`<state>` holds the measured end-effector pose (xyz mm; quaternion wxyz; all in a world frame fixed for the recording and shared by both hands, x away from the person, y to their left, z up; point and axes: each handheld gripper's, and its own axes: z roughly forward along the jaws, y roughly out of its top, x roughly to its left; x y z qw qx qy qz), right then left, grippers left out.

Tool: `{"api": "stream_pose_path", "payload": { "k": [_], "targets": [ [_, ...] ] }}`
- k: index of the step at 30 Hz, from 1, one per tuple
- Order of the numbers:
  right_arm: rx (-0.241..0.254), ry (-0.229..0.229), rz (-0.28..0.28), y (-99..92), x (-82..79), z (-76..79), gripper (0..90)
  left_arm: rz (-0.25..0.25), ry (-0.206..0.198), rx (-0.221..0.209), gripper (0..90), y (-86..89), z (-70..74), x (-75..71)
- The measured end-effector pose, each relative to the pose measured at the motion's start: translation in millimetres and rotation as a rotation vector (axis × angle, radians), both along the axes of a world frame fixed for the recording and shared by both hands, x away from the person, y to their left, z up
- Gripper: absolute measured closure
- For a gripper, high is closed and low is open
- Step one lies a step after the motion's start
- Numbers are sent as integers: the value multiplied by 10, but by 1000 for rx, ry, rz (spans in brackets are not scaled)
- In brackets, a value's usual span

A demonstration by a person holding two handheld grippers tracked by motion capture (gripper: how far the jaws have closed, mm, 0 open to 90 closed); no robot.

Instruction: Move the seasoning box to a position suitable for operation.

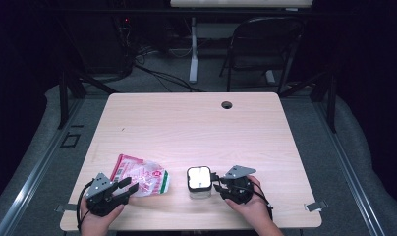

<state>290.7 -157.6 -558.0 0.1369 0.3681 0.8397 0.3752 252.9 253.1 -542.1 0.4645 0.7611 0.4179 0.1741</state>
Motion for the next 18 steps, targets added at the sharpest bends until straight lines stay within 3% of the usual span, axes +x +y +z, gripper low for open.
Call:
{"api": "stream_pose_path", "payload": {
  "k": [4, 6, 7, 10, 15, 18],
  "targets": [
    [-7, -16, 1, -65, -59, 110, 580, 0, 4, 0, 594, 17, 8, -5],
    [9, -18, -3, -85, -62, 140, 568, 1, 4, 0, 594, 17, 9, -6],
    [45, -16, -20, -136, -65, 205, 553, 1, 6, 5, 594, 18, 12, -8],
    [57, -22, -32, -206, -64, 276, 554, 3, 3, 4, 594, 14, 12, -9],
    [103, -20, -65, -276, -53, 420, 596, 1, 8, -5, 594, 14, 6, -4],
    [86, -25, -60, -259, -43, 533, 639, 3, 2, -3, 594, 1, 3, -7]
  ]
}}
